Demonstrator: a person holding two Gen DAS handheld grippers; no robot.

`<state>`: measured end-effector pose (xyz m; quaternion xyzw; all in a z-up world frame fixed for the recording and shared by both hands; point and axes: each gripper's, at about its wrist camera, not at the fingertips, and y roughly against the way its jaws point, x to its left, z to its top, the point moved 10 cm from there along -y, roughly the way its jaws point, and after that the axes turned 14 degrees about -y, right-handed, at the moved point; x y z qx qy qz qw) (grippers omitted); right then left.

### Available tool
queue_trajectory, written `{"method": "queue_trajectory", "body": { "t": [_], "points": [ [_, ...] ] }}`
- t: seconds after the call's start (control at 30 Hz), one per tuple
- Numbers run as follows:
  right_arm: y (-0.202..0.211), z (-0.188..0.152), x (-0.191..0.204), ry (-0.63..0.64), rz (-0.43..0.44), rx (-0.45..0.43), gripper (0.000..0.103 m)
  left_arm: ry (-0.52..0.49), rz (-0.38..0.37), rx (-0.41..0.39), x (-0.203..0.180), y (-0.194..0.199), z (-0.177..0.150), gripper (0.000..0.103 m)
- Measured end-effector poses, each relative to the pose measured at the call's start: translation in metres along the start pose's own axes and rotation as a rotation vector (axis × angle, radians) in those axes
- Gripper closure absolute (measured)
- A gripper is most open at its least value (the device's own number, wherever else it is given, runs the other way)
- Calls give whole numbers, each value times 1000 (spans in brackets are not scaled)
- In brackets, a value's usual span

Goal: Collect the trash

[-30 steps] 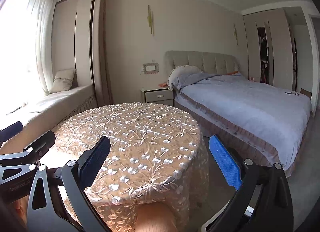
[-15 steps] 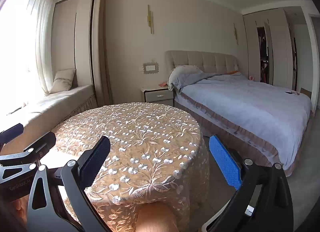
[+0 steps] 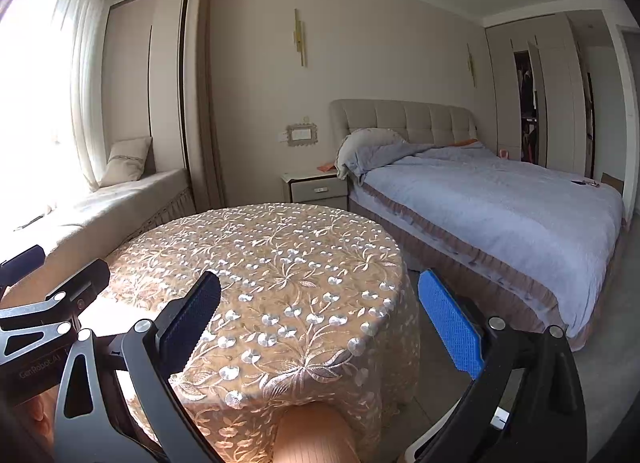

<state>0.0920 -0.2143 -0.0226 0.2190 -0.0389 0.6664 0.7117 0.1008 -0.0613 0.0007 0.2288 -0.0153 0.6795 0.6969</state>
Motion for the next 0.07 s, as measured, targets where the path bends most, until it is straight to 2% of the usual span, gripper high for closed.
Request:
{"method": "queue_trajectory", "body": {
  "t": [0.07],
  "points": [
    [-1, 1, 0, -1, 0, 2, 4, -6, 1, -1, -1, 0, 2, 5]
  ]
}}
